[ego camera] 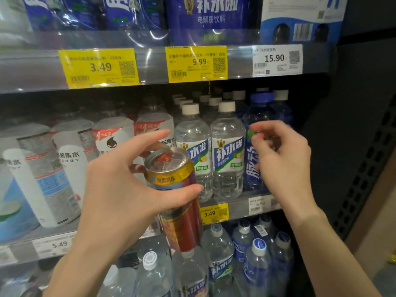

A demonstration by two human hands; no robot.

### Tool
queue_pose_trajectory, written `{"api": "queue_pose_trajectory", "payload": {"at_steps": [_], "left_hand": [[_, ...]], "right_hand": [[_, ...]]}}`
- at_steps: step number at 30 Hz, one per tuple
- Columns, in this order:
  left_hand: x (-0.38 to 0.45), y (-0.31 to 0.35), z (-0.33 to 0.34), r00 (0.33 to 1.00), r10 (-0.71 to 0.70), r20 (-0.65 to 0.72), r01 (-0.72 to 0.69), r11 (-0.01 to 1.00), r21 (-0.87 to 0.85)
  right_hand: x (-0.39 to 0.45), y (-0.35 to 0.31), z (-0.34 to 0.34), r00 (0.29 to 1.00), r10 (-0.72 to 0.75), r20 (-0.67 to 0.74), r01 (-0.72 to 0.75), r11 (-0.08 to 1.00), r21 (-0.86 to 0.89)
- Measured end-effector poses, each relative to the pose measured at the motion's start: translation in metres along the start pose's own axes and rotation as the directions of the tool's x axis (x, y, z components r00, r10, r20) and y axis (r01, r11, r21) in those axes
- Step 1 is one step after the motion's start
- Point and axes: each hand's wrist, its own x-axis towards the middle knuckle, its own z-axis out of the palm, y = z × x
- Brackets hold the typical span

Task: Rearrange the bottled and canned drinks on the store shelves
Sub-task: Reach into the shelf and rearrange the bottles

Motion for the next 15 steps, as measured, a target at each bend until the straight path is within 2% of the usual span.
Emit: {"api": "queue_pose_trajectory", "payload": {"at_steps": [2, 4, 5, 7, 9, 10, 11, 12, 15], "left_hand": [[0.000, 0.002, 0.003, 1.000, -0.008, 0.007, 0.008, 1.000, -0.014], [0.000, 0.004, 0.005, 1.000, -0.005, 0.014, 0.005, 1.000, 0.001], [0.001, 0.005, 0.005, 1.000, -0.003, 0.016, 0.003, 1.000, 0.002], [0.002, 0.007, 0.007, 1.000, 0.000, 0.017, 0.000, 1.000, -0.002], [0.002, 0.008, 0.009, 1.000, -0.008, 0.015, 0.008, 1.000, -0.017], [0.002, 0.008, 0.009, 1.000, -0.011, 0.016, 0.011, 1.000, -0.022], [0.002, 0.009, 0.010, 1.000, -0.012, 0.017, 0.012, 1.000, -0.022], [0.001, 0.010, 0.011, 1.000, -0.015, 0.015, 0.015, 1.000, -0.025], [0.000, 0.012, 0.013, 0.999, -0.033, 0.008, 0.034, 0.996, -0.086]], "right_hand": [[-0.004, -0.007, -0.002, 0.986, 0.003, 0.168, -0.013, 0.998, 0.057], [-0.010, -0.015, -0.002, 0.911, -0.073, 0.406, 0.038, 0.995, 0.093], [-0.013, -0.020, -0.002, 0.846, -0.098, 0.524, 0.039, 0.992, 0.123], [-0.019, -0.027, 0.000, 0.684, -0.094, 0.724, -0.055, 0.982, 0.179], [-0.026, -0.031, 0.003, 0.544, -0.104, 0.832, -0.128, 0.970, 0.206], [-0.029, -0.032, 0.006, 0.512, -0.108, 0.852, -0.142, 0.968, 0.208], [-0.032, -0.032, 0.009, 0.516, -0.107, 0.850, -0.146, 0.967, 0.211], [-0.035, -0.033, 0.012, 0.551, -0.102, 0.828, -0.143, 0.966, 0.215], [-0.040, -0.033, 0.021, 0.687, -0.116, 0.718, -0.103, 0.962, 0.253]]}}
